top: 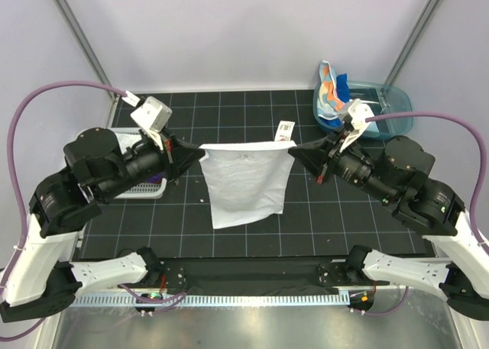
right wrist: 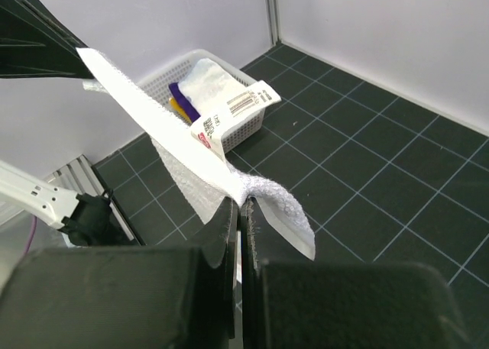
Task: Fold and stack the towels
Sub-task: Flatten out the crumpled towel, then fold the towel
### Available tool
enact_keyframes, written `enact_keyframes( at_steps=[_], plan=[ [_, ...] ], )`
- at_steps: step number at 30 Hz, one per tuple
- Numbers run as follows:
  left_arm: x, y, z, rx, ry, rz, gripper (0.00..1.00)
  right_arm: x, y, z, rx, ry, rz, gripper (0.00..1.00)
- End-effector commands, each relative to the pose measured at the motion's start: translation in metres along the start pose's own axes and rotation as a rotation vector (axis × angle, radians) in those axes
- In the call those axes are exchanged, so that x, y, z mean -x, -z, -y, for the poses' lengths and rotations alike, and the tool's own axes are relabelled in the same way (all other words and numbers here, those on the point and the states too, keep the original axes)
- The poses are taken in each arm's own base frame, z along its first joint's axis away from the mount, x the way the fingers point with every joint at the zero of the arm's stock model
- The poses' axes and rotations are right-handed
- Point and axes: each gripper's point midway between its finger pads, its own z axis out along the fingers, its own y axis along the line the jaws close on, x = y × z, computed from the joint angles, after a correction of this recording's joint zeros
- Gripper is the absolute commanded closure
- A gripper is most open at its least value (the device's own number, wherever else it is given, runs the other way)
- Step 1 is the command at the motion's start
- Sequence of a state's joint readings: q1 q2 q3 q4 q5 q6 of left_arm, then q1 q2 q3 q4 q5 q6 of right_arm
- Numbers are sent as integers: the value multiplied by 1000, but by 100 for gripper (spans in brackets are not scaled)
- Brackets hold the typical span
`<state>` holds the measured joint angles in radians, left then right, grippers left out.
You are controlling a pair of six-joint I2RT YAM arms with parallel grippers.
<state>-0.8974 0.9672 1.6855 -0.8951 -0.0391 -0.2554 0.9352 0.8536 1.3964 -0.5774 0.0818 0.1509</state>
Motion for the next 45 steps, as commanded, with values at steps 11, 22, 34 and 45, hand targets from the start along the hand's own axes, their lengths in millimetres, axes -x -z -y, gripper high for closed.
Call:
enact_keyframes(
  at_steps=[11,22,34,45],
  plan=[
    [37,34,2,-2,-26,103,100,63,38,-11,47,9,148,99],
    [17,-14,-17,97,-51,46,100,25,-3,22,-132,35,48,99],
    [-9,-113,-99,229,1,-43,100,-20,-83,102,-338,30,-93,99],
    [-41,-219,-219,290,199,-68,100,-70,-155,232,-427,-189,-167,99]
  ],
)
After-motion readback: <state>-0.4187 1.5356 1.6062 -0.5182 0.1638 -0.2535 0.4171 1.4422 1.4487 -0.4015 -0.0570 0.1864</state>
